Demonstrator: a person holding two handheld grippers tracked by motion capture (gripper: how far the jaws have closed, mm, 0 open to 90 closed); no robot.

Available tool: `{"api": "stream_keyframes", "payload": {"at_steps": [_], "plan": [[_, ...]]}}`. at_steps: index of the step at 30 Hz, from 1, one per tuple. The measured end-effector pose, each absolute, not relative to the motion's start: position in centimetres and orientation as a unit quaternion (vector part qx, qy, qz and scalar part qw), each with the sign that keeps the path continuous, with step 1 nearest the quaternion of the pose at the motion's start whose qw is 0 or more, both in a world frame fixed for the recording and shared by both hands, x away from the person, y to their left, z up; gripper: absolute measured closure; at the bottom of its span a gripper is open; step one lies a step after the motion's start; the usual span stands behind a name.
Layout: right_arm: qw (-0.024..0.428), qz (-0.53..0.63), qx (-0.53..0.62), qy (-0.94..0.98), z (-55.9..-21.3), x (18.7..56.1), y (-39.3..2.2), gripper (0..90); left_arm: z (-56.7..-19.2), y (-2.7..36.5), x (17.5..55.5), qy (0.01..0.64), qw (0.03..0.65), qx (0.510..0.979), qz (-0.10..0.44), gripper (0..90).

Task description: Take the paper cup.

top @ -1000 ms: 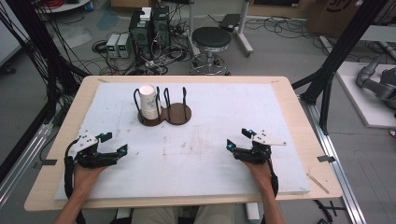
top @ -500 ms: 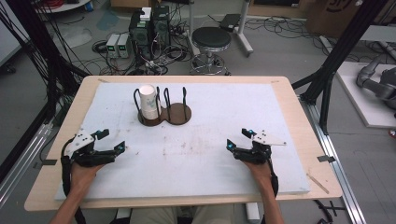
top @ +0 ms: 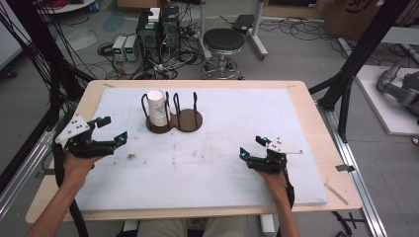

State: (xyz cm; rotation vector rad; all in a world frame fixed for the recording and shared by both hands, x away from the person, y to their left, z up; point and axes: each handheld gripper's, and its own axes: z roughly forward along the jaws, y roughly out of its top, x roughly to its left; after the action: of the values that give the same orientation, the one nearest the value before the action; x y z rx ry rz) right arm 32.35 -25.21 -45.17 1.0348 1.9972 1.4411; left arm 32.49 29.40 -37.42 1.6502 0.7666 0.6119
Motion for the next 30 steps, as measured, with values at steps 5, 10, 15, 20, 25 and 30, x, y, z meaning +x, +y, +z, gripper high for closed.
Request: {"api": "stream_keyframes", "payload": {"at_steps": [5, 10, 15, 20, 25, 30], "plan": [[0.234, 0.525, 0.376, 0.727, -45.2, 32.4, -25.3, 19.7, -35.3, 29.5, 34.4, 0.320, 0.581, 0.711, 0.233, 12.4], [0.233, 0.525, 0.376, 0.727, -45.2, 32.4, -25.2, 19.7, -33.7, 29.4, 36.2, 0.312, 0.577, 0.717, 0.234, 11.4], [0.235, 0.525, 0.375, 0.728, -45.2, 32.4, -25.2, 19.7, -32.2, 29.2, 38.5, 0.303, 0.573, 0.729, 0.221, 9.8], [0.235, 0.525, 0.374, 0.728, -45.2, 32.4, -25.2, 19.7, -31.6, 28.8, 40.6, 0.292, 0.567, 0.744, 0.200, 7.3], [0.235, 0.525, 0.375, 0.727, -45.2, 32.4, -25.2, 19.7, -30.9, 28.0, 42.5, 0.278, 0.549, 0.766, 0.187, 7.3], [0.236, 0.525, 0.374, 0.727, -45.2, 32.3, -25.2, 19.7, -30.1, 27.2, 44.0, 0.263, 0.533, 0.785, 0.176, 7.3]]}}
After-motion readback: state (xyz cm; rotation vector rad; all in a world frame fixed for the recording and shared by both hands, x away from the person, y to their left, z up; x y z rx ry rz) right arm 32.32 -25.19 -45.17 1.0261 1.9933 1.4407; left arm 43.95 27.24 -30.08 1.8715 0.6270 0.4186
